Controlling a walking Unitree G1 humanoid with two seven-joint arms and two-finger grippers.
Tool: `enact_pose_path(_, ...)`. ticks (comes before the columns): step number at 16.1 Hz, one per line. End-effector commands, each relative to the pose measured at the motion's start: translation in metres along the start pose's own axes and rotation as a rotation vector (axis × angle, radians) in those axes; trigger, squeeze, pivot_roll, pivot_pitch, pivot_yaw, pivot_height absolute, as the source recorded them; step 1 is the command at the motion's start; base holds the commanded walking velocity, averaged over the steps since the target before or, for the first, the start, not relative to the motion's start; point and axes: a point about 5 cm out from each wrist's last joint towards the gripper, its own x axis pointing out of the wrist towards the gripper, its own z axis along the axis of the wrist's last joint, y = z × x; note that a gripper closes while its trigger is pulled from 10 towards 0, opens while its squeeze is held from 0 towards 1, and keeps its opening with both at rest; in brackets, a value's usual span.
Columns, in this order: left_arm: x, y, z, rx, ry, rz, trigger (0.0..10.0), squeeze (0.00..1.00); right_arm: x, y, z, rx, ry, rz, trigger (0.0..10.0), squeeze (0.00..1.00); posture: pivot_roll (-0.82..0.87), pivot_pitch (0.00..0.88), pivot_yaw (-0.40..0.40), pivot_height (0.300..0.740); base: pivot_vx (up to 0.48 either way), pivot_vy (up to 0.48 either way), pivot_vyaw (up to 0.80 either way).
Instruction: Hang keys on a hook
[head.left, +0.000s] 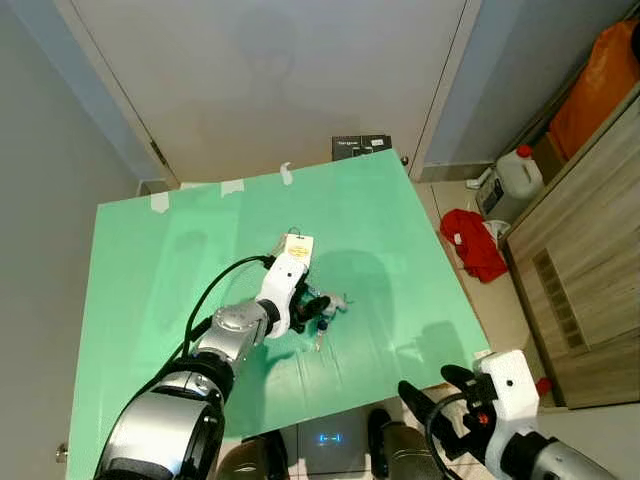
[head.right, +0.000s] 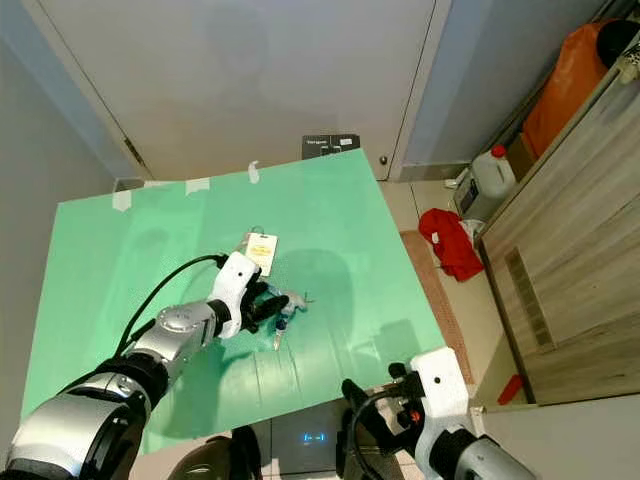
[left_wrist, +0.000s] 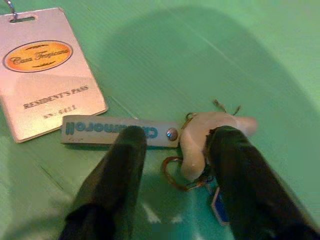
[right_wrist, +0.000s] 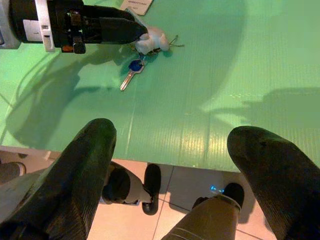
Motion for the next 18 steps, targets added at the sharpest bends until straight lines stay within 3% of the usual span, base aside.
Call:
enact_pose_path(1,-0.002,-0.001,-0.008,-0.044,0.000,0.011,0.0,0.00,0.003,0.000,-0.004,0.005,0.008,0.001,10.0,0.00,-0.30,0.219,0.069,0.740,0.000,0.000,0.00)
enact_pose_path(5,-0.001,0.005,0.012,-0.084,-0.142,0.096,0.0,0.00,0.023,-0.005,0.004,0.015,-0.039,0.000,10.0,0.00,-0.25,0.165,0.080,0.740,0.000,0.000,0.00)
enact_pose_path(6,0.001,0.002,0.022,-0.089,-0.205,0.086,0.0,0.00,0.034,-0.008,0.008,0.008,-0.058,0.009,10.0,0.00,-0.22,0.136,0.090,0.740,0.000,0.000,0.00)
enact_pose_path(10,0.003,-0.006,0.031,-0.095,-0.270,0.034,0.0,0.00,0.059,-0.013,0.020,0.007,-0.110,0.022,10.0,0.00,-0.15,0.062,0.103,0.740,0.000,0.000,0.00)
enact_pose_path(12,-0.002,-0.003,0.023,0.057,-0.226,0.091,0.0,0.00,0.079,-0.014,0.033,-0.006,-0.163,0.021,10.0,0.00,-0.12,0.025,0.104,0.740,0.000,0.000,0.00)
enact_pose_path(13,-0.003,-0.002,0.023,0.077,-0.222,0.104,0.0,0.00,0.081,-0.015,0.034,-0.008,-0.172,0.015,10.0,0.00,-0.12,0.021,0.104,0.740,0.000,0.000,0.00)
enact_pose_path(16,-0.010,0.004,0.032,0.261,-0.262,0.243,0.0,0.00,0.101,-0.028,0.052,-0.019,-0.251,-0.054,10.0,0.00,-0.07,0.000,0.095,0.740,0.000,0.000,0.00)
enact_pose_path(18,-0.014,-0.002,0.032,0.215,-0.310,0.290,0.0,0.00,0.111,-0.028,0.056,-0.029,-0.261,-0.036,10.0,0.00,-0.04,0.000,0.074,0.740,0.000,0.000,0.00)
